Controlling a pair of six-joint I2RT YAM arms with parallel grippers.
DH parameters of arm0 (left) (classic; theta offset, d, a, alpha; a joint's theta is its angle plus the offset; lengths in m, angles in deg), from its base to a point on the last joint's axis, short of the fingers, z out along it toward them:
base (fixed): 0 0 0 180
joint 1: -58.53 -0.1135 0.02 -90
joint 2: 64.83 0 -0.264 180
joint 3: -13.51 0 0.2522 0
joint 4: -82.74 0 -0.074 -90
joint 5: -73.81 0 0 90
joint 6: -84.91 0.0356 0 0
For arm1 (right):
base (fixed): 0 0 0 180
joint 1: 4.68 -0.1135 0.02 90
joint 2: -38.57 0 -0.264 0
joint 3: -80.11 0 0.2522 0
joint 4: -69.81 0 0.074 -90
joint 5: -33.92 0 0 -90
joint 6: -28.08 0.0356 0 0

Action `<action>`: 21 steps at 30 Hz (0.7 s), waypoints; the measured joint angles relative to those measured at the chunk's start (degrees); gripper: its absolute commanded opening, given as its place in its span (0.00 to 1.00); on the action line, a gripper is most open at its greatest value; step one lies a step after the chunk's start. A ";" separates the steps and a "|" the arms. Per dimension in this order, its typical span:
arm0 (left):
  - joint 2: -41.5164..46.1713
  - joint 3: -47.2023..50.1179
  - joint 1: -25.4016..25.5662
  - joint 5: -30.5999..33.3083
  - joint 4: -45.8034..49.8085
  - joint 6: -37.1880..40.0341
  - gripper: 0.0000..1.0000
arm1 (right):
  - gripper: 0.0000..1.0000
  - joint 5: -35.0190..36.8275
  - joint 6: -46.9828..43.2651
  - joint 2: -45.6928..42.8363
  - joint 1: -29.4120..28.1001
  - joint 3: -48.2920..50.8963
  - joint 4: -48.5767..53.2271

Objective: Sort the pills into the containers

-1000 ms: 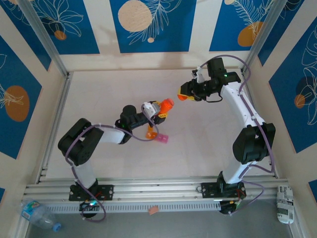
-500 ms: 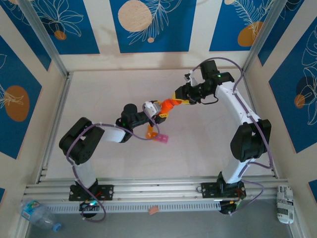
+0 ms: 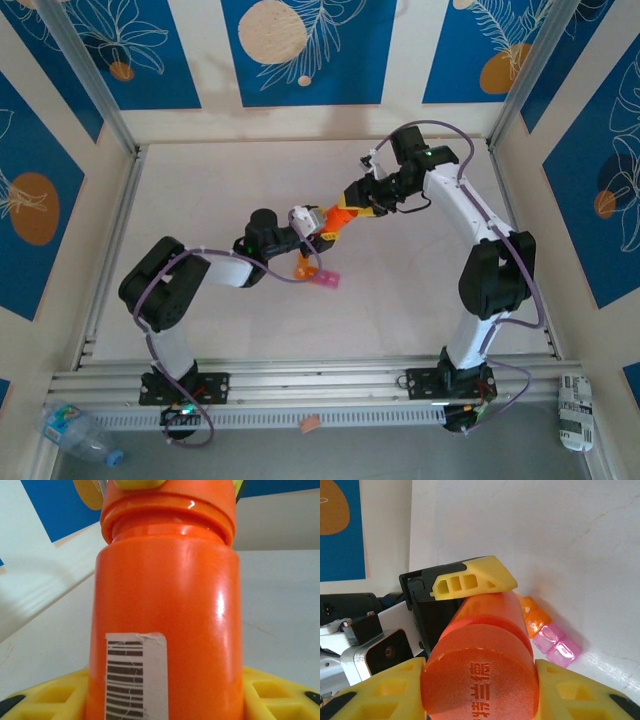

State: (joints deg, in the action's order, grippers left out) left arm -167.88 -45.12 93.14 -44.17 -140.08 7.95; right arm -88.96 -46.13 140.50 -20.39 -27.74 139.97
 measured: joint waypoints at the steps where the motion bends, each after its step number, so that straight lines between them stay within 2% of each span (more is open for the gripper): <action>1: 0.24 0.00 0.00 -0.22 0.63 0.26 0.00 | 0.35 -0.33 -0.55 0.31 0.02 -0.20 0.44; 12: 4.22 -0.52 -0.55 -4.85 8.31 2.51 0.00 | 0.36 -4.68 -8.41 2.80 0.59 -3.43 7.54; 21: 4.85 -0.72 -0.63 -5.07 9.62 1.92 0.00 | 0.34 -5.25 -8.81 2.91 0.02 -2.97 7.02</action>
State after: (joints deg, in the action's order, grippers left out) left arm -163.03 -45.84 92.51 -49.25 -130.46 9.88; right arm -94.21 -54.94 143.41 -20.37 -30.71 146.99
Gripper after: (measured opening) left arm 0.533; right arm 0.432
